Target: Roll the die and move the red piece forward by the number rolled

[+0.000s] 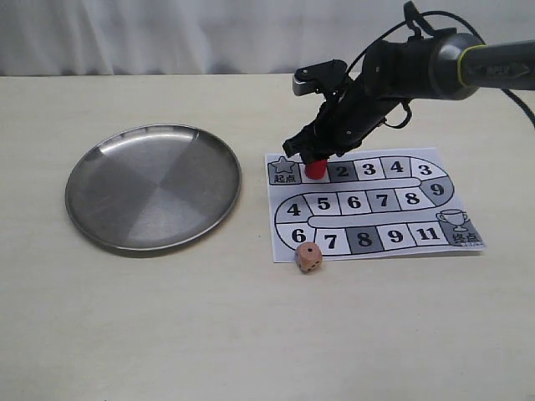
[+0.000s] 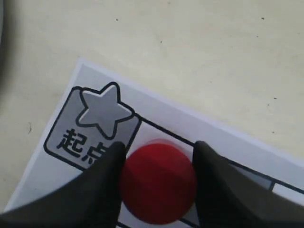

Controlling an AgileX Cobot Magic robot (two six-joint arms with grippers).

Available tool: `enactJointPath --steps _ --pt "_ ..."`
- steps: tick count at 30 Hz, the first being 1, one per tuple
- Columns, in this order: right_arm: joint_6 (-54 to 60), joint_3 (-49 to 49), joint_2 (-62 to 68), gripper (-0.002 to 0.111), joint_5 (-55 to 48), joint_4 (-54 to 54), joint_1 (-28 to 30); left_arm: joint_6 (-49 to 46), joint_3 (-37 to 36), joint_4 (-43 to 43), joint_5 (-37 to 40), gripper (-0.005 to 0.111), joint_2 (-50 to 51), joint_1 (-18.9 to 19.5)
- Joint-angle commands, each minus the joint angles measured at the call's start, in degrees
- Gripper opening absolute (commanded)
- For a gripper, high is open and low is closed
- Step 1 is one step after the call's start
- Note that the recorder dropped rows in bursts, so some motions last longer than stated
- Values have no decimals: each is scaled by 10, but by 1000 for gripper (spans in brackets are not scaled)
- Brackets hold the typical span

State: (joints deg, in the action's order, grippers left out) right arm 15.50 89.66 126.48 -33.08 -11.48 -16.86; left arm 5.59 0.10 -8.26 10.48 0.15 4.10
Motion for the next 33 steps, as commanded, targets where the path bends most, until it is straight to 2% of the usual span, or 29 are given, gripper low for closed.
enactJointPath --steps 1,6,8,10,12,15,16,18,22,23,24,27,28,31,33 --pt "-1 -5 13 5 -15 4 0 1 -1 0 -6 0 -1 2" --pt "-4 -5 13 5 -19 4 0 1 -1 0 -6 0 -1 2" --pt "-26 -5 13 9 -19 4 0 1 -1 0 -6 0 -1 2" --pt "-39 -5 13 21 -19 4 0 1 -1 0 -6 0 -1 2" --pt "-39 -5 13 43 -18 8 0 1 -1 0 -6 0 -1 2" --pt "-39 10 6 70 -22 8 0 1 -1 0 -6 0 -1 2" --pt "-39 24 -5 77 -26 8 0 1 -1 0 -6 0 -1 2" --pt "-38 53 -33 81 -42 15 2 1 -1 0 -6 0 -1 2" --pt "-40 107 -109 79 -114 36 11 1 -1 0 -6 0 -1 2" --pt "-40 116 -139 74 -139 36 16 1 -1 0 -6 0 -1 2" --pt "-32 118 -170 61 -158 36 18 1 -1 0 -6 0 -1 2" --pt "-13 86 -266 11 -189 47 22 1 -1 0 -6 0 -1 2" --pt "-14 59 -299 5 -170 49 22 1 -1 0 -6 0 -1 2" --pt "-14 -22 -370 4 -110 43 22 1 -1 0 -6 0 -1 2" --pt "-14 -170 -481 4 -11 14 21 1 -1 0 -6 0 -1 2"
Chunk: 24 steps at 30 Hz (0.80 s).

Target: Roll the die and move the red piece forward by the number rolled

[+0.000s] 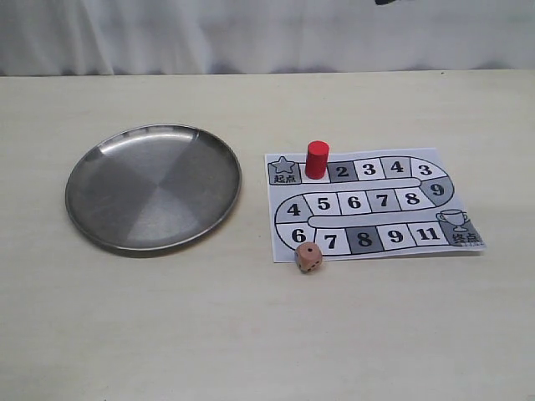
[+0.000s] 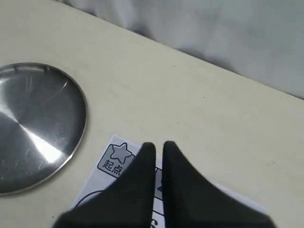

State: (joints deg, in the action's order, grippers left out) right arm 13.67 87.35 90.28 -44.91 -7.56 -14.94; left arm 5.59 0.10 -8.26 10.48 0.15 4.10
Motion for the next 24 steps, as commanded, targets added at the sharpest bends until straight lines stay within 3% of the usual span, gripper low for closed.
enactJointPath --steps 1,4,5,9,16,24 --pt "4 -196 -157 4 140 -27 2 1 -1 0 -6 0 -1 2" --pt "-2 -298 -241 4 233 -27 2 1 -1 0 -6 0 -1 2" --pt "-22 -372 -299 4 283 -27 2 1 -1 0 -6 0 -1 2" --pt "-32 -511 -442 4 360 -70 2 1 -1 0 -6 0 -1 2" --pt "-45 -720 -672 4 368 -94 2 1 -1 0 -6 0 -1 2" --pt "-43 -810 -770 4 373 -106 2 1 -1 0 -6 0 -1 2"
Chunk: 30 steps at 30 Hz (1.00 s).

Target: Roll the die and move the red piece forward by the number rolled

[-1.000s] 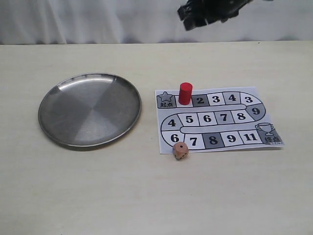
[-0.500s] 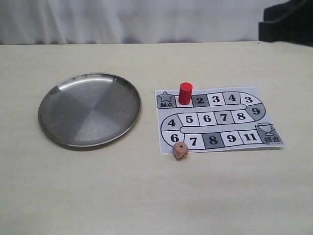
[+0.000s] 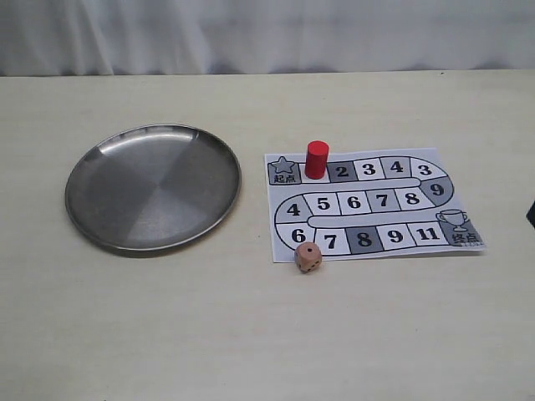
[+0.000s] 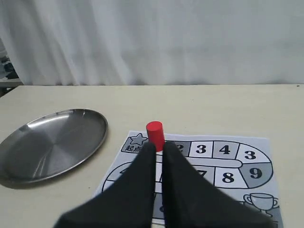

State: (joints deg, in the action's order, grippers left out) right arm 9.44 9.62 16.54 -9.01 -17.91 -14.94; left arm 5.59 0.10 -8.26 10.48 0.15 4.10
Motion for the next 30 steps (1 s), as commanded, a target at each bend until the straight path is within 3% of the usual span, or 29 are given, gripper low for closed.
enactJointPath --steps 1,4,7,19,30 --pt "0 -46 -40 4 22 2 2 1 -1 0 -6 0 -1 2" --pt "-2 -96 -70 4 72 62 2 1 -1 0 -6 0 -1 2" --pt "-15 -96 -92 4 39 92 2 1 -1 0 -6 0 -1 2" --pt "-28 -96 -107 4 29 92 3 1 -1 0 -6 0 -1 2" --pt "-29 -96 -165 4 31 84 137 1 -1 0 -5 0 -1 2"
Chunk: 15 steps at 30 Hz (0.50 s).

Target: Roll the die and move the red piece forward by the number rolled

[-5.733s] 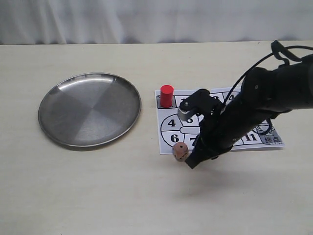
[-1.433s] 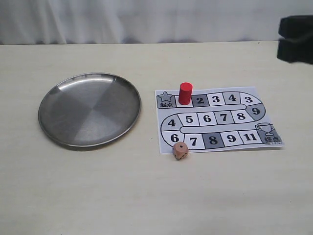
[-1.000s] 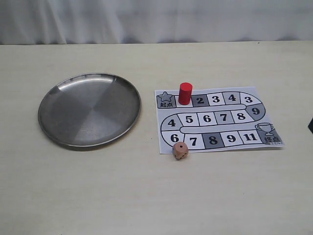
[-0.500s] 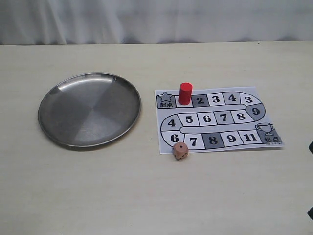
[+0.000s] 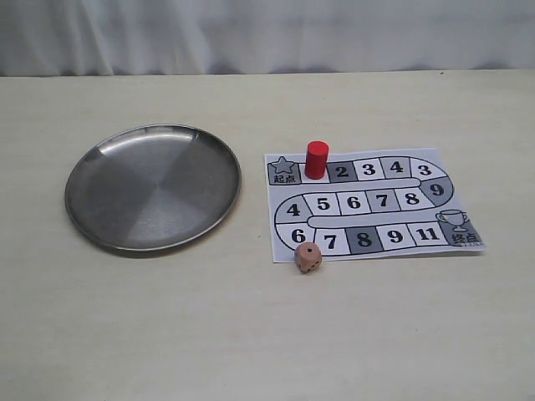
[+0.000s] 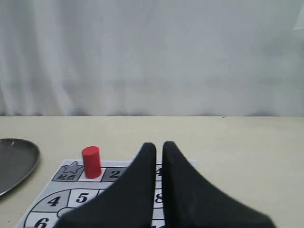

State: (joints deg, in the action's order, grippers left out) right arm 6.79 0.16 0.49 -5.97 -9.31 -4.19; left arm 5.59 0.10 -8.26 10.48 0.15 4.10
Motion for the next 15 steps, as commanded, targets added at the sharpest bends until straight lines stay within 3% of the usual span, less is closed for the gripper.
enactJointPath --steps 1,15 --pt "-2 -2 -5 4 0 -2 32 1 -1 0 -5 0 -1 2" --pt "0 -2 -5 4 -1 -1 33 1 -1 0 -5 0 -1 2"
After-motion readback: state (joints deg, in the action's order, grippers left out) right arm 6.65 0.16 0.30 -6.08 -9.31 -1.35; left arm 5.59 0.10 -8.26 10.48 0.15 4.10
